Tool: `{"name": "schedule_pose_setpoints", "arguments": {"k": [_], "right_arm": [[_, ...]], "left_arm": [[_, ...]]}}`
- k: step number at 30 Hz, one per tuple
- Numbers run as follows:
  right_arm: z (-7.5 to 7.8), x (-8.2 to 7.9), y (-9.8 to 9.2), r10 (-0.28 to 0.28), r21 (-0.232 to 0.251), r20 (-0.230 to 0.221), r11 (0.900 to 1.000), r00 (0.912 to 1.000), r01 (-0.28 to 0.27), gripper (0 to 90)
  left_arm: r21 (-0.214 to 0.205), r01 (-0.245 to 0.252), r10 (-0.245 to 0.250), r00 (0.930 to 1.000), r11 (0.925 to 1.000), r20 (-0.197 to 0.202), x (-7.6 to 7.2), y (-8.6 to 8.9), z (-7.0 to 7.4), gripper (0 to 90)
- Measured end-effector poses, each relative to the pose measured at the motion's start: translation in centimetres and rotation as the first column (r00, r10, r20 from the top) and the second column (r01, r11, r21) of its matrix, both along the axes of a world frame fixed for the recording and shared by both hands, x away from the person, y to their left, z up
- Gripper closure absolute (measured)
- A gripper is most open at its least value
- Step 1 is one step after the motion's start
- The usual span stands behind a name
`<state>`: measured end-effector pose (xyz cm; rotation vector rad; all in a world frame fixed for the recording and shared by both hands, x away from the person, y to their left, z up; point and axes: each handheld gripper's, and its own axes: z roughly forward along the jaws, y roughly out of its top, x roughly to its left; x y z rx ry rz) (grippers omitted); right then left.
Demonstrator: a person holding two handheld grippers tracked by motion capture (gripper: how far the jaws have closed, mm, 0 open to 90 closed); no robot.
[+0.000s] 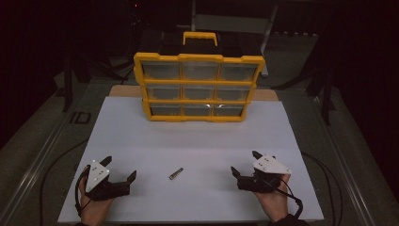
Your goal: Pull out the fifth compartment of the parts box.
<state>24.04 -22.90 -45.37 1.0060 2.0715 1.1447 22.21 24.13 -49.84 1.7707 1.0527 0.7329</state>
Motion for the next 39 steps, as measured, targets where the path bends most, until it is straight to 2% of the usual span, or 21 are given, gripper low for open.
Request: {"name": "schedule_pose_setpoints", "arguments": {"k": [3,7,18,22,31,36,39], "right_arm": [[0.4,0.5,0.4,0.017,0.02,-0.013,0.9997,0.9998,-0.016,9.7],[0.9,1.0,1.1,0.027,0.013,-0.008,0.9996,0.9996,-0.027,9.7],[2.6,2.2,3.1,0.038,-0.024,0.012,0.999,0.9992,-0.038,9.7],[2.7,2.8,4.0,0.032,-0.062,0.006,0.9976,0.9995,-0.032,9.7],[2.8,4.4,5.1,0.014,-0.037,-0.039,0.9992,0.9991,-0.015,12.5],[3.1,5.0,5.6,0.021,-0.02,-0.038,0.9995,0.9991,-0.022,12.3],[3.5,5.3,6.1,0.035,-0.015,-0.021,0.9993,0.9992,-0.035,12.1]], "left_arm": [[-0.002,-0.001,0.001,1.0,1.0,0.002,0.0,0.0,0.0,0.5],[0.0,-0.002,0.002,1.0,1.0,0.001,0.0,0.0,0.0,0.5],[0.0,-0.002,0.002,1.0,1.0,0.002,0.0,-0.1,0.0,0.5],[0.003,-0.003,0.003,1.0,1.0,0.0,0.0,-0.1,-0.1,0.5],[0.001,-0.003,0.003,1.0,1.0,-0.001,0.1,-0.1,-0.1,0.5],[0.0,-0.003,0.003,1.0,1.0,-0.001,0.1,-0.1,-0.1,0.5],[0.001,-0.003,0.003,1.0,1.0,-0.001,0.1,-0.1,-0.1,0.5]]}}
